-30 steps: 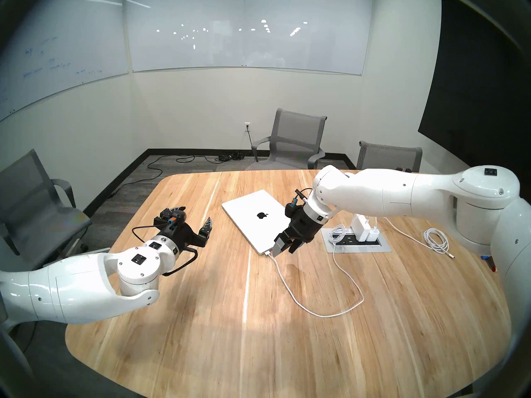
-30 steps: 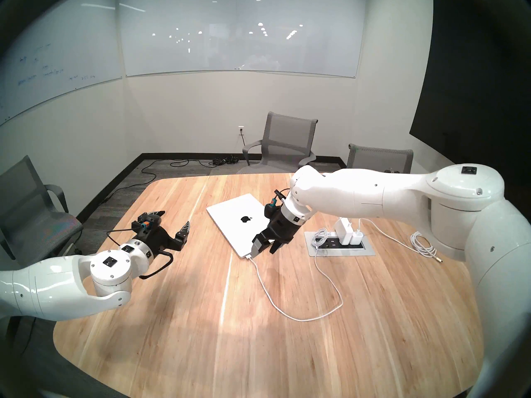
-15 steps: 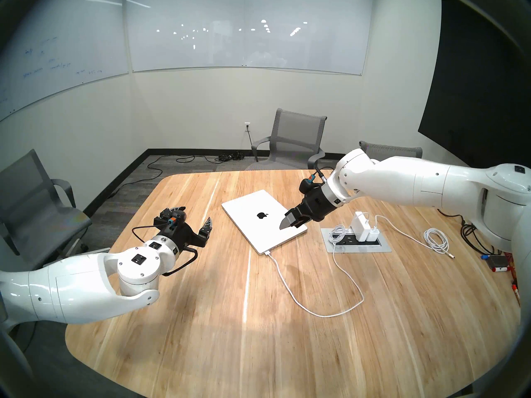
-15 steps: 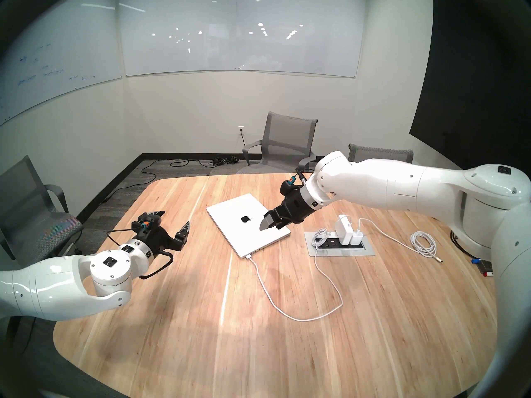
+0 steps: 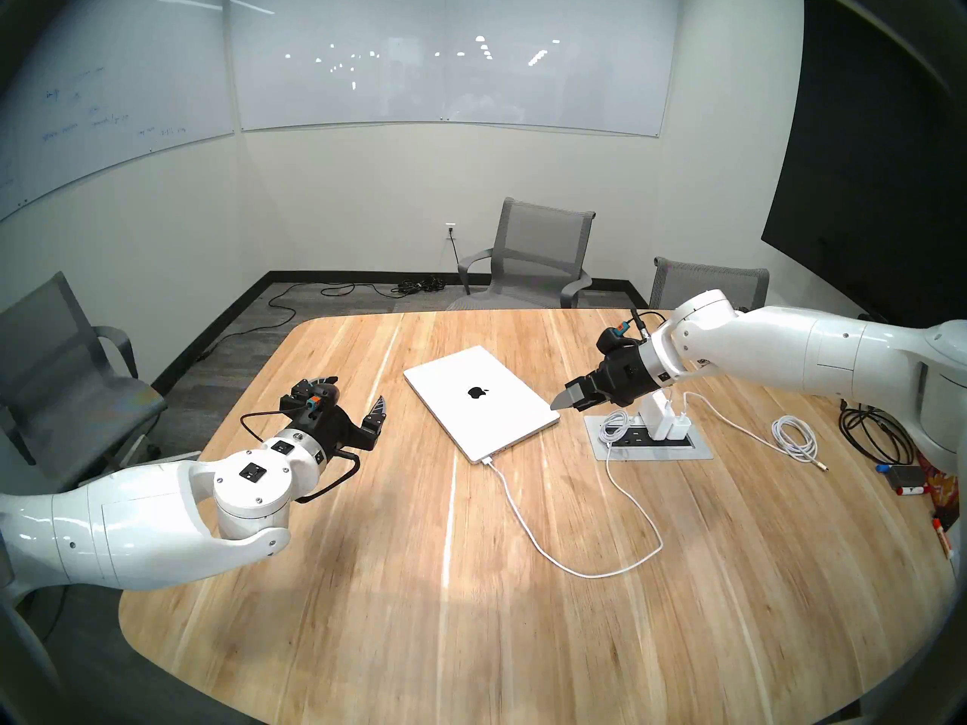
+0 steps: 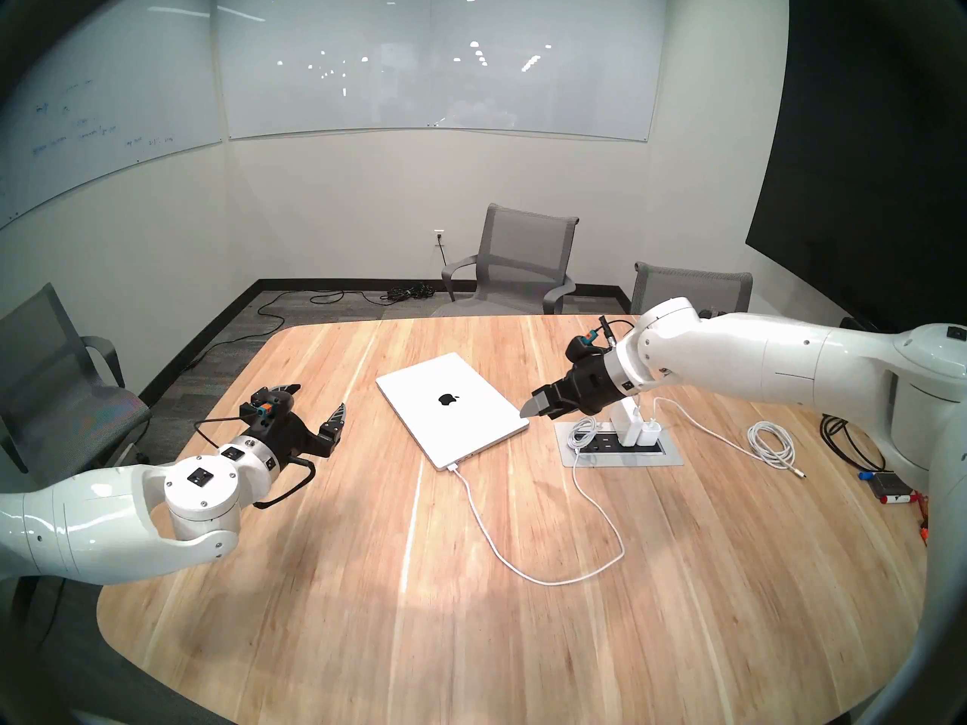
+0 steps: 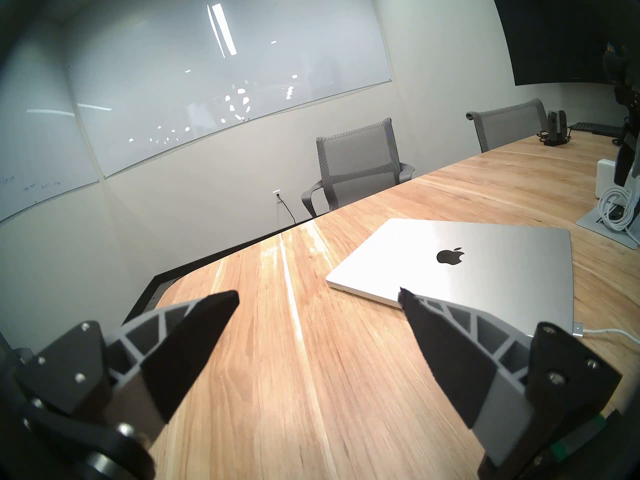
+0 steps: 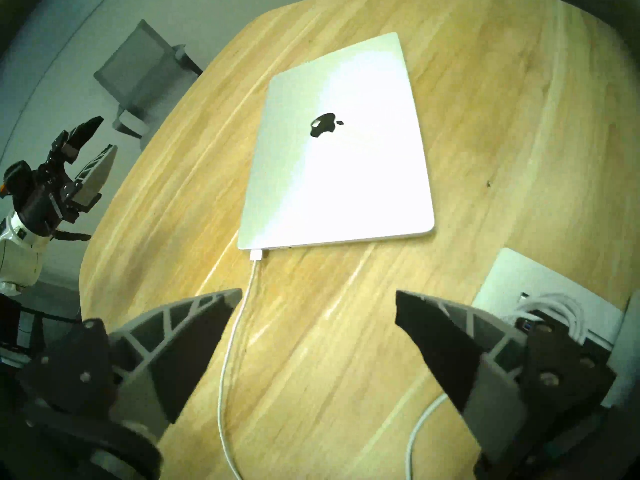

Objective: Plug the charging cable into the port of a MacBook

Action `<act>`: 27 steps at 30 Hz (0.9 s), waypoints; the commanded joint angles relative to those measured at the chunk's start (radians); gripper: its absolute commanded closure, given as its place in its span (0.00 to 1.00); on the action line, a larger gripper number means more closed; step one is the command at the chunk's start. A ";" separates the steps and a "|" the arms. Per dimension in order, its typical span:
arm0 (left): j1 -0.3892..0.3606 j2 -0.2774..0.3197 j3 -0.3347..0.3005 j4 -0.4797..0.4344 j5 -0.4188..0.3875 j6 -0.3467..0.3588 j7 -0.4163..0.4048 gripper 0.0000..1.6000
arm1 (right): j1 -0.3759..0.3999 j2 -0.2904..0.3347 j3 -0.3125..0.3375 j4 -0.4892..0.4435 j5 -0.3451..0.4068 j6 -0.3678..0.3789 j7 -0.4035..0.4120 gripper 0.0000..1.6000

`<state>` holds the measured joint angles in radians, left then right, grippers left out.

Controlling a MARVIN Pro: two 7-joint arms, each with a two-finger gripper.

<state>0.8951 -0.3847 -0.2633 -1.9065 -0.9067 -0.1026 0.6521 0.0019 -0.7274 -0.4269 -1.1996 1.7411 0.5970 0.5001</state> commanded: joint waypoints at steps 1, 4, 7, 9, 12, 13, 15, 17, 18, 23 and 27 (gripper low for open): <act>-0.013 -0.001 -0.011 -0.002 0.001 -0.003 0.001 0.00 | 0.057 0.113 -0.016 0.037 0.006 -0.062 0.016 0.00; -0.013 -0.001 -0.011 -0.002 0.001 -0.003 0.001 0.00 | 0.071 0.146 -0.029 0.044 -0.001 -0.093 0.019 0.00; -0.013 -0.001 -0.011 -0.002 0.001 -0.003 0.001 0.00 | 0.080 0.186 -0.039 0.040 -0.012 -0.139 0.016 0.00; -0.013 -0.001 -0.011 -0.002 0.001 -0.003 0.001 0.00 | 0.087 0.207 -0.041 0.034 -0.019 -0.166 0.016 0.00; -0.013 -0.001 -0.011 -0.002 0.001 -0.003 0.001 0.00 | 0.101 0.240 -0.043 0.021 -0.037 -0.214 0.012 0.00; -0.013 -0.001 -0.011 -0.002 0.001 -0.003 0.001 0.00 | 0.105 0.250 -0.043 0.015 -0.044 -0.226 0.013 0.00; -0.013 -0.001 -0.011 -0.002 0.001 -0.003 0.001 0.00 | 0.114 0.275 -0.044 -0.009 -0.066 -0.262 0.014 0.00; -0.013 -0.001 -0.011 -0.002 0.001 -0.003 0.001 0.00 | 0.118 0.288 -0.043 -0.023 -0.077 -0.278 0.013 0.00; -0.013 -0.001 -0.010 -0.002 0.001 -0.003 0.001 0.00 | 0.121 0.298 -0.045 -0.035 -0.089 -0.290 0.011 0.00; -0.013 -0.001 -0.010 -0.002 0.001 -0.003 0.001 0.00 | 0.131 0.364 -0.050 -0.133 -0.151 -0.354 0.006 0.00; -0.014 -0.001 -0.010 -0.002 0.001 -0.003 0.001 0.00 | 0.126 0.403 -0.064 -0.202 -0.201 -0.395 -0.012 0.00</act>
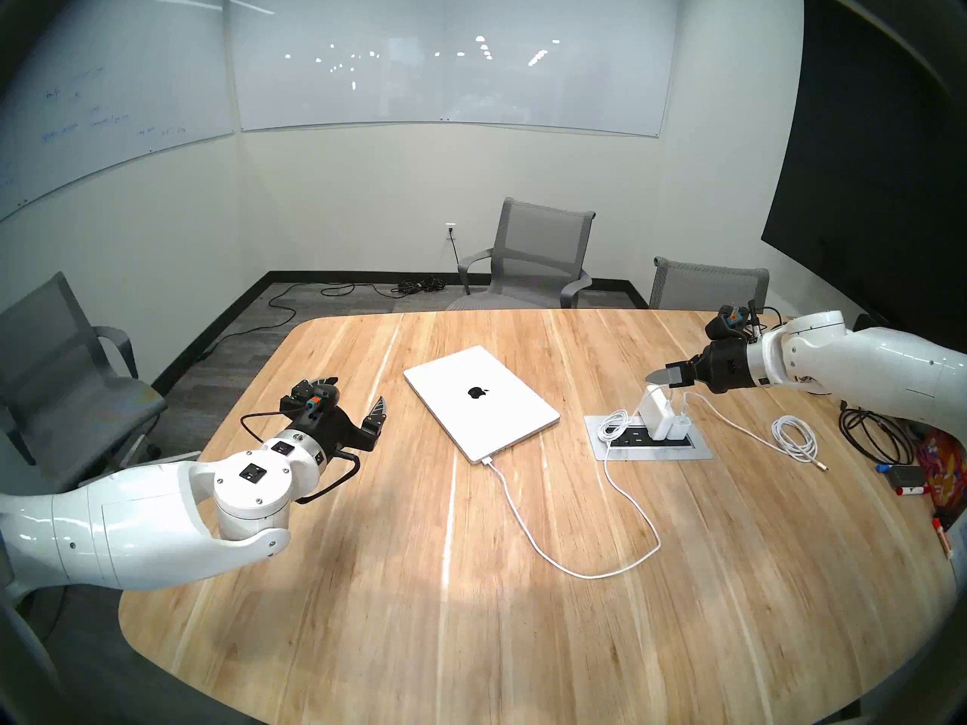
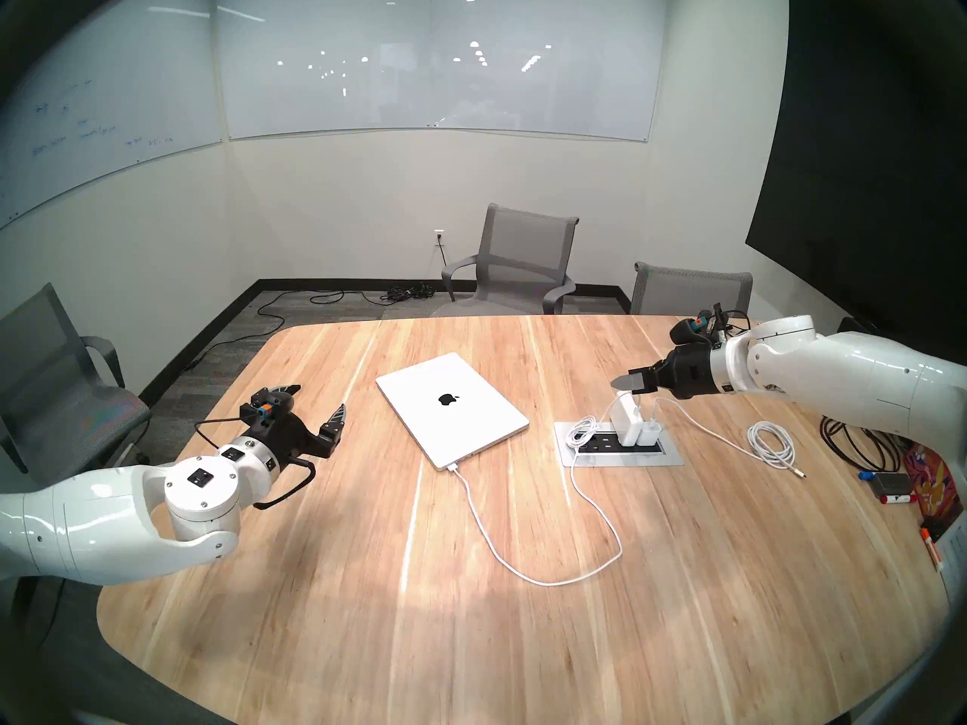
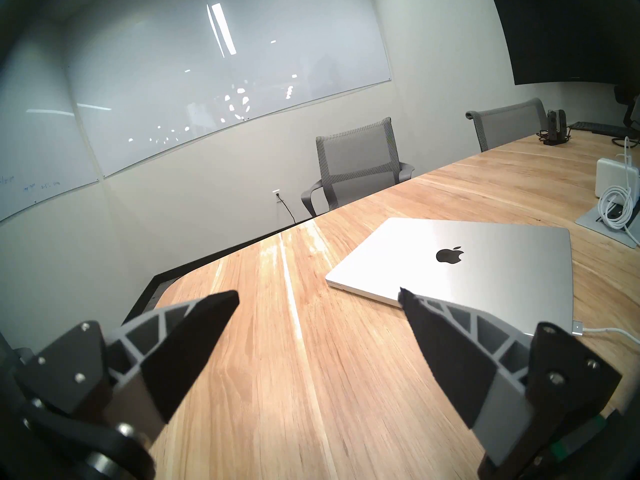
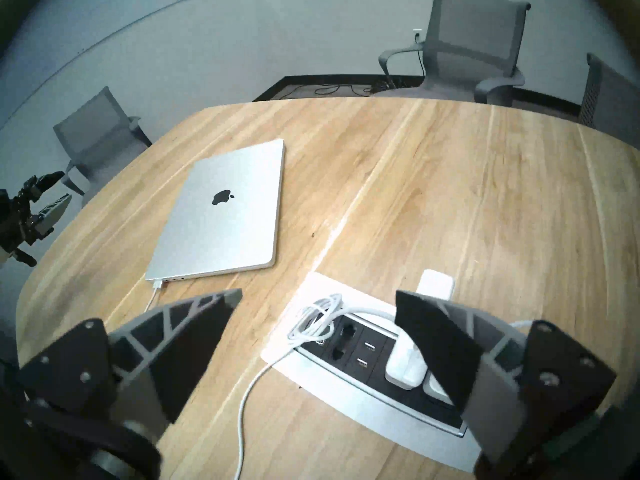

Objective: Plug the charging cable into the port of a MacBook

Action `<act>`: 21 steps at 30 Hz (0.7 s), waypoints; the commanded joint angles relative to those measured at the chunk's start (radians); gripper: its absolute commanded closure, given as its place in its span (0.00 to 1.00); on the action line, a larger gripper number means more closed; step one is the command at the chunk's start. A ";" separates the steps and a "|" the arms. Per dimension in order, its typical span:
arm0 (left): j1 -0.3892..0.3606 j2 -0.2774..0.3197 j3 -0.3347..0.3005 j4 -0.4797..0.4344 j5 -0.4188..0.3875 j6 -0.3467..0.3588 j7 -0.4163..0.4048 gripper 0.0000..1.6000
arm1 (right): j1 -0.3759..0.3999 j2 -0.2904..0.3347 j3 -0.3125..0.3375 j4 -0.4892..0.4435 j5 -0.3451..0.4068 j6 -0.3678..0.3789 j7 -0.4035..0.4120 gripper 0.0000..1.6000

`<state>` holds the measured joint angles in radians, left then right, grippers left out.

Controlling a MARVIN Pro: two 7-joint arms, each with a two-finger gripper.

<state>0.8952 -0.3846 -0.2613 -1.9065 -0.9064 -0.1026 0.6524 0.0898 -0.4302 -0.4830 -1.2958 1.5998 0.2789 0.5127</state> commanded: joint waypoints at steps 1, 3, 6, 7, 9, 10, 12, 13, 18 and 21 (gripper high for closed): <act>-0.014 -0.001 -0.012 -0.002 0.000 -0.003 0.001 0.00 | 0.036 0.118 -0.011 -0.125 -0.073 -0.086 -0.033 0.00; -0.014 -0.001 -0.012 -0.002 0.000 -0.003 0.001 0.00 | 0.036 0.135 -0.022 -0.158 -0.100 -0.106 -0.055 0.00; -0.014 -0.001 -0.012 -0.002 0.000 -0.003 0.001 0.00 | 0.038 0.173 -0.030 -0.209 -0.133 -0.135 -0.094 0.00; -0.014 -0.001 -0.013 -0.002 0.000 -0.004 0.001 0.00 | 0.040 0.184 -0.034 -0.224 -0.146 -0.144 -0.111 0.00; -0.014 -0.001 -0.013 -0.002 0.000 -0.004 0.001 0.00 | 0.041 0.205 -0.044 -0.255 -0.169 -0.163 -0.146 0.00; -0.014 -0.001 -0.013 -0.002 0.000 -0.004 0.001 0.00 | 0.040 0.216 -0.049 -0.271 -0.179 -0.171 -0.170 0.00; -0.015 -0.001 -0.013 -0.002 0.000 -0.004 0.001 0.00 | 0.042 0.232 -0.062 -0.303 -0.206 -0.183 -0.208 0.00; -0.015 -0.001 -0.013 -0.002 0.000 -0.004 0.000 0.00 | 0.045 0.238 -0.067 -0.318 -0.216 -0.193 -0.231 0.00; -0.015 -0.001 -0.013 -0.002 -0.001 -0.004 0.000 0.00 | 0.061 0.262 -0.095 -0.377 -0.259 -0.233 -0.333 0.00; -0.015 -0.002 -0.013 -0.002 -0.001 -0.004 0.000 0.00 | 0.070 0.273 -0.112 -0.404 -0.278 -0.254 -0.385 0.00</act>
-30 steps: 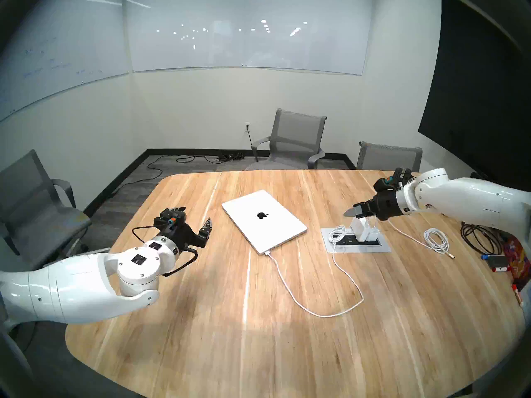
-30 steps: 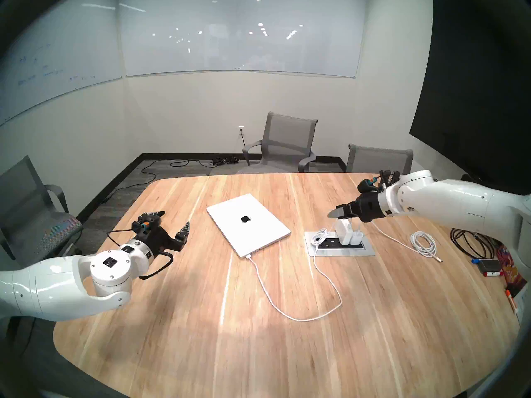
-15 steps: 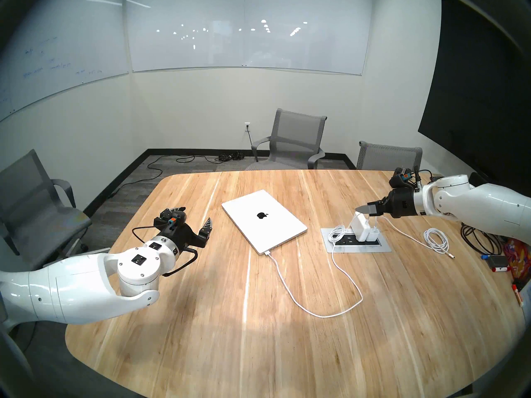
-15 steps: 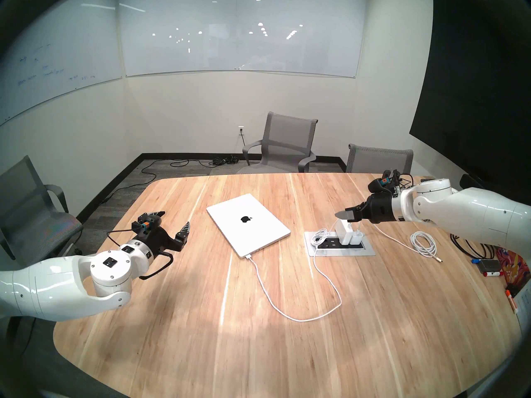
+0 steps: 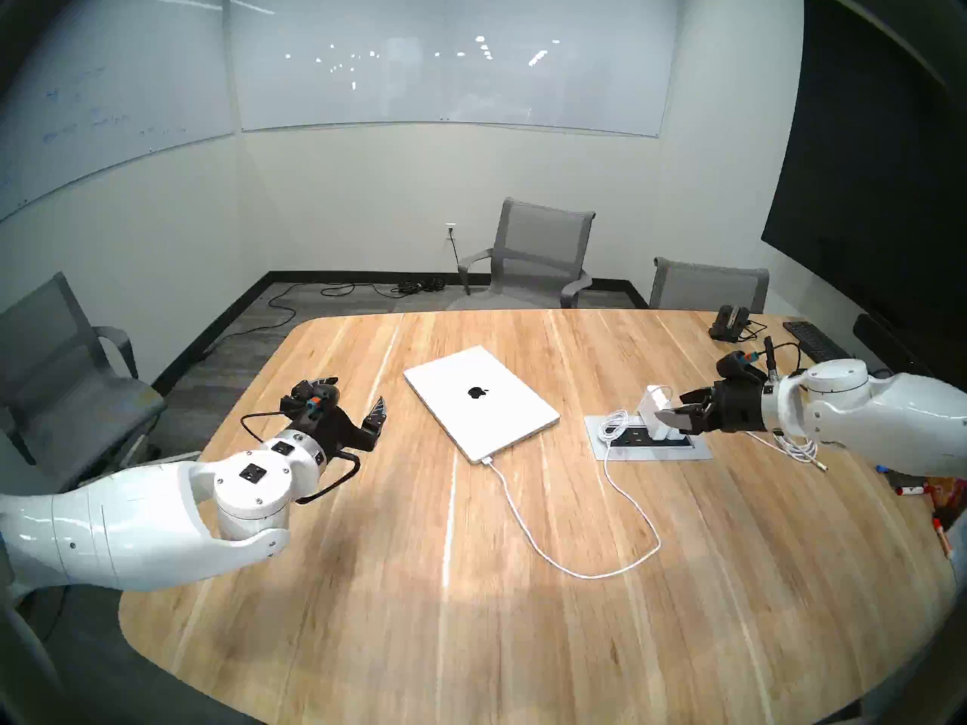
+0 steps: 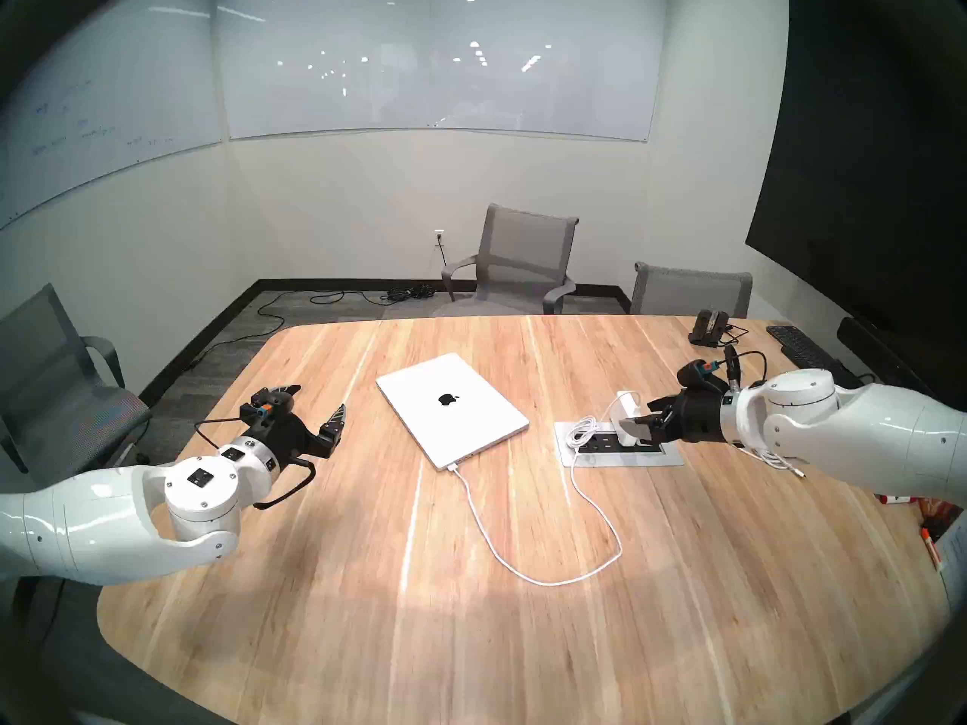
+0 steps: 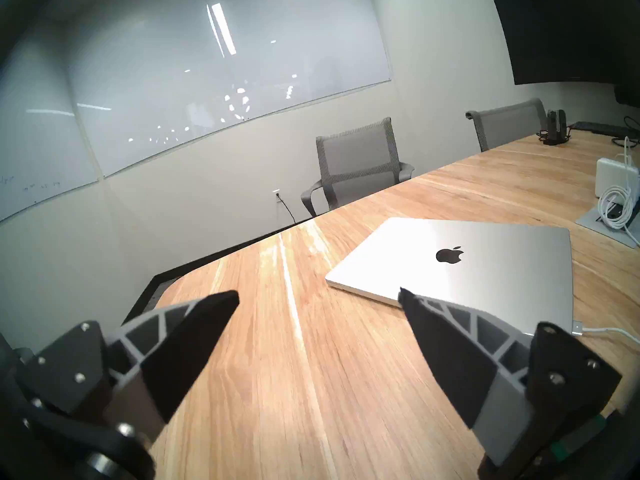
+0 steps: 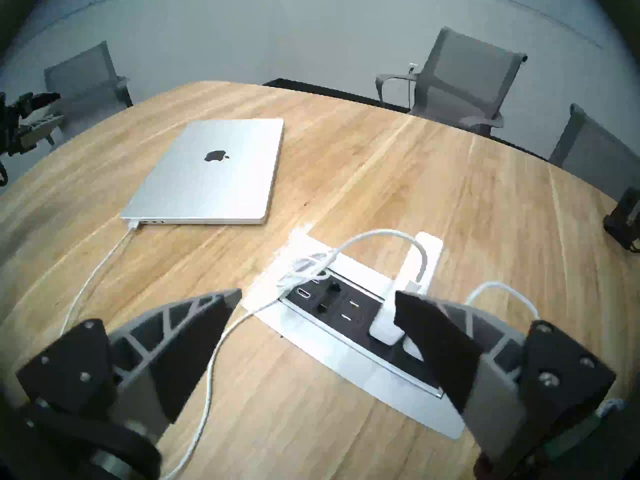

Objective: Plug the charging cable into the port of a MacBook

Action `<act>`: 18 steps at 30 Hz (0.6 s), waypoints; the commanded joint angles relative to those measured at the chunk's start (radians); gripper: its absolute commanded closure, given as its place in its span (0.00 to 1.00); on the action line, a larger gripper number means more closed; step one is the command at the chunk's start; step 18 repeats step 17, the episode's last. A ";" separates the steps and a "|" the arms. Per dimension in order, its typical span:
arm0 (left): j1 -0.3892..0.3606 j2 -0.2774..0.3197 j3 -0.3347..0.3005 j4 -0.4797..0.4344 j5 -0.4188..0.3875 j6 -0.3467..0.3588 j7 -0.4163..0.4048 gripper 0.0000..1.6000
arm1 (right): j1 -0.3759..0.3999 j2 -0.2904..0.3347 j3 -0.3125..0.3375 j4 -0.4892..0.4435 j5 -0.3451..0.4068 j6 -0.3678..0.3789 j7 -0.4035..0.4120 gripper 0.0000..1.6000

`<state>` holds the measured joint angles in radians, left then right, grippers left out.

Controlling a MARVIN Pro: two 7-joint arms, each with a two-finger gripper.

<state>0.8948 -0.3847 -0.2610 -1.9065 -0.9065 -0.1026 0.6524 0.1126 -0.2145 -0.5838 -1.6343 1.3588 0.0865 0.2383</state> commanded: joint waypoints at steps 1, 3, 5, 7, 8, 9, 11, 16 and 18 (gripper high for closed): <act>-0.015 -0.001 -0.014 -0.002 -0.001 -0.004 0.000 0.00 | 0.050 0.060 -0.017 -0.075 -0.042 -0.068 -0.131 0.00; -0.015 -0.002 -0.014 -0.002 -0.001 -0.004 0.000 0.00 | 0.058 0.067 -0.031 -0.092 -0.052 -0.080 -0.164 0.00; -0.015 -0.002 -0.014 -0.002 -0.002 -0.004 0.000 0.00 | 0.067 0.072 -0.046 -0.112 -0.060 -0.092 -0.214 0.00; -0.015 -0.002 -0.014 -0.002 -0.002 -0.004 0.000 0.00 | 0.074 0.076 -0.058 -0.122 -0.067 -0.100 -0.233 0.00; -0.015 -0.002 -0.014 -0.002 -0.002 -0.004 0.000 0.00 | 0.079 0.078 -0.066 -0.131 -0.070 -0.105 -0.256 0.00; -0.015 -0.002 -0.014 -0.002 -0.002 -0.004 0.000 0.00 | 0.083 0.080 -0.072 -0.136 -0.073 -0.108 -0.265 0.00; -0.015 -0.002 -0.014 -0.002 -0.002 -0.004 0.000 0.00 | 0.094 0.084 -0.088 -0.151 -0.079 -0.117 -0.298 0.00; -0.015 -0.002 -0.014 -0.002 -0.002 -0.004 -0.001 0.00 | 0.111 0.089 -0.110 -0.166 -0.086 -0.126 -0.333 0.00; -0.015 -0.002 -0.014 -0.002 -0.002 -0.004 -0.001 0.00 | 0.111 0.089 -0.110 -0.166 -0.086 -0.126 -0.333 0.00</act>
